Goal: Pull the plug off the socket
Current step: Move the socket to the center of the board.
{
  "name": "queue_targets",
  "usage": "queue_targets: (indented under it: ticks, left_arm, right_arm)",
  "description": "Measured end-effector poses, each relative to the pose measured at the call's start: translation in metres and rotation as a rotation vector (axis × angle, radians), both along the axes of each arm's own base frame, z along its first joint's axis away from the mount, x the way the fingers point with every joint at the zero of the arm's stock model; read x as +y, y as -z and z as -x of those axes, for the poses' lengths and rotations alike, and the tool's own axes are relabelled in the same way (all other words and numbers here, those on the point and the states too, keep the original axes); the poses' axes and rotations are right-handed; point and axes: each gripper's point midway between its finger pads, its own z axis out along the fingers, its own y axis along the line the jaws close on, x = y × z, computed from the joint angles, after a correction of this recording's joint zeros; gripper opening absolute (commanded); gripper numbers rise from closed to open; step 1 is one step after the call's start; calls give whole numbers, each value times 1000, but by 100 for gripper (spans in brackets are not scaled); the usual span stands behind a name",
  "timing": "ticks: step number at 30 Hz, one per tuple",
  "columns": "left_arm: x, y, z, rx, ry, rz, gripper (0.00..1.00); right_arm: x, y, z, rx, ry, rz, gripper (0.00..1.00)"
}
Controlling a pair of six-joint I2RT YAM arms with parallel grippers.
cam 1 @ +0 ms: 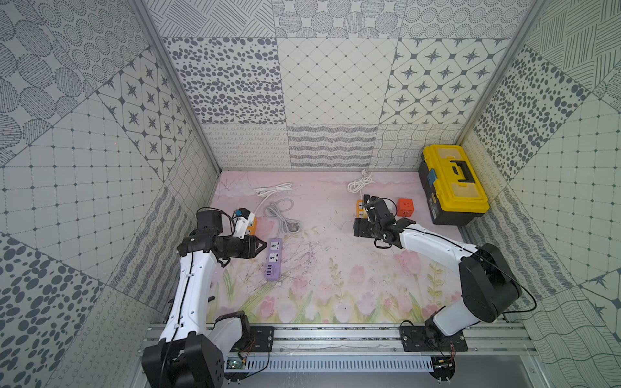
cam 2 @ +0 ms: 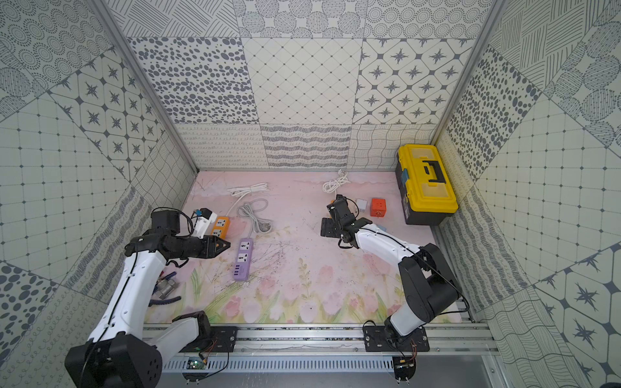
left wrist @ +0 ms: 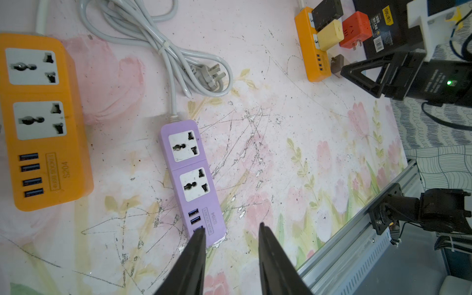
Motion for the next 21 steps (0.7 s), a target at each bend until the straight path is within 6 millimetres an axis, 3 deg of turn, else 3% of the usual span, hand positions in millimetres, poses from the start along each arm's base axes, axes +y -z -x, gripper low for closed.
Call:
queue_targets:
  ticks: [12,19,21]
  left_arm:
    - [-3,2,1,6,12,2,36]
    - [-3,3,2,7,15,1,36]
    - [-3,4,2,8,16,1,36]
  right_arm:
    - [-2,50,-25,83,-4,130,81]
    - [0,63,-39,92,-11,167,63]
    - [0,64,-39,94,-13,170,54]
